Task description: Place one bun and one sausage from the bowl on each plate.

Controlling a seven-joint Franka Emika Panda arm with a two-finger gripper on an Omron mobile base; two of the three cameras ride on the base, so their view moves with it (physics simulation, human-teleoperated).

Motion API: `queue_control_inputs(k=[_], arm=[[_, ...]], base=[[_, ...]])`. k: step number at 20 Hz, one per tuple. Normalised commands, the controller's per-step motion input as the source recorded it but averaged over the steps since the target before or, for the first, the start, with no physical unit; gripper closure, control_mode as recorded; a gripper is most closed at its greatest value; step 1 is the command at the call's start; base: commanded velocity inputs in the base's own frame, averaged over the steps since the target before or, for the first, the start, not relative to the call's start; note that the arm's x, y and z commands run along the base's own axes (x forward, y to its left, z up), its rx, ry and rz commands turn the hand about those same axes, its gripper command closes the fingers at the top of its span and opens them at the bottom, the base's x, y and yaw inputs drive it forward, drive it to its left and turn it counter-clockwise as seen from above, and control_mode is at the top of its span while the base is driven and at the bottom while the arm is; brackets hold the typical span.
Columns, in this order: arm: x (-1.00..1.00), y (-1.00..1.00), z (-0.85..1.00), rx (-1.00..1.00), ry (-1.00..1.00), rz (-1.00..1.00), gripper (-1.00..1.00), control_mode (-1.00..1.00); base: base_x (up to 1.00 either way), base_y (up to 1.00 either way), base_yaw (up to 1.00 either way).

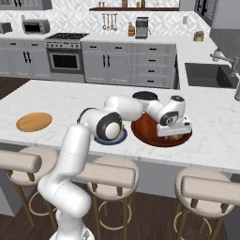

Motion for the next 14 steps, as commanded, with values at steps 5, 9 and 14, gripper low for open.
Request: queue_control_inputs(k=[5, 9, 14], arm=[[-0.02, 0.44, 0.29, -0.07, -0.01, 0.00, 1.00, -1.00], [-0.24, 1.00, 0.75, -0.08, -0.11, 0.00, 1.00, -1.00], [-0.17, 1.00, 0.32, -0.06, -0.06, 0.00, 1.00, -1.00]], base=[[0.00, 0.00, 0.00], [0.00, 0.00, 0.00], [0.00, 0.00, 0.00]])
